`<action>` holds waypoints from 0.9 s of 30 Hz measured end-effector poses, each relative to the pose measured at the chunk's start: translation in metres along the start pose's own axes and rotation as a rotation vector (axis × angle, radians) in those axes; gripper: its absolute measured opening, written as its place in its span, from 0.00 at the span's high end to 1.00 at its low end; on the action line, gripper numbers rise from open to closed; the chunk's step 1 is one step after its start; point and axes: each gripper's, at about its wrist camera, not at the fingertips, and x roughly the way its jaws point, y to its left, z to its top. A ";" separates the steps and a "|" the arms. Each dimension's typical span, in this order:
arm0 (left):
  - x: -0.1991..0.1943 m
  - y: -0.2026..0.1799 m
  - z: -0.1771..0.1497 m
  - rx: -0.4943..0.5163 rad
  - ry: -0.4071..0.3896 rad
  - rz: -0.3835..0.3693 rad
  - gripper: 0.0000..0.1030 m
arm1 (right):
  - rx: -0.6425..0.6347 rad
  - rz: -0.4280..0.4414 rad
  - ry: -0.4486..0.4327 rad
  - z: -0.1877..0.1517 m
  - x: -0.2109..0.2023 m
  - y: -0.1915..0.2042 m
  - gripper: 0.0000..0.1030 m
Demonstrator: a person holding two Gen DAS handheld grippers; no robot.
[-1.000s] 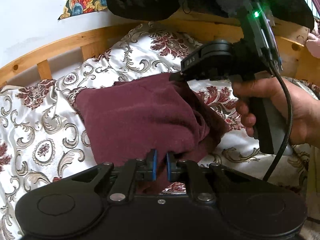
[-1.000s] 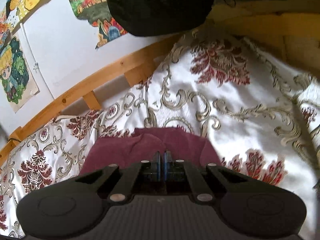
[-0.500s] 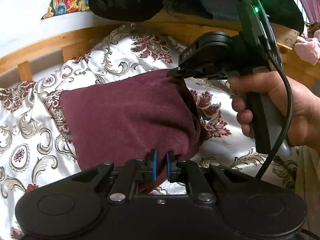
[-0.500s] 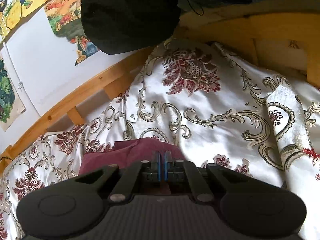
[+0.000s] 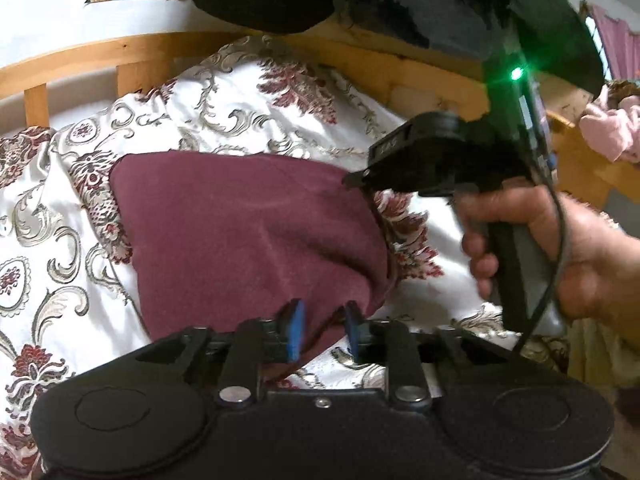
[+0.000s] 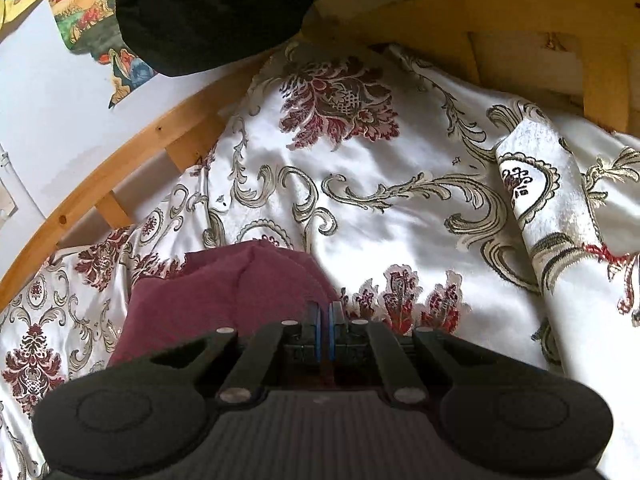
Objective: Fold small clothes
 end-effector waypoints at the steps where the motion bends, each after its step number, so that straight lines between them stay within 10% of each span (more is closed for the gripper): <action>1: -0.002 -0.001 0.000 0.003 -0.010 -0.008 0.60 | 0.002 -0.001 0.001 0.000 0.000 0.000 0.95; 4: -0.014 -0.007 0.001 0.028 -0.065 0.019 0.32 | 0.027 -0.005 0.019 -0.001 0.001 -0.005 0.87; 9: -0.041 0.000 0.005 -0.027 -0.188 0.063 0.01 | 0.153 0.013 0.030 0.002 -0.010 -0.022 0.46; 13: -0.041 0.017 0.008 -0.149 -0.189 0.113 0.01 | 0.207 0.020 0.022 0.003 -0.017 -0.030 0.18; 27: 0.000 0.094 -0.020 -0.622 0.140 0.201 0.01 | 0.070 -0.096 0.107 -0.009 0.015 -0.010 0.01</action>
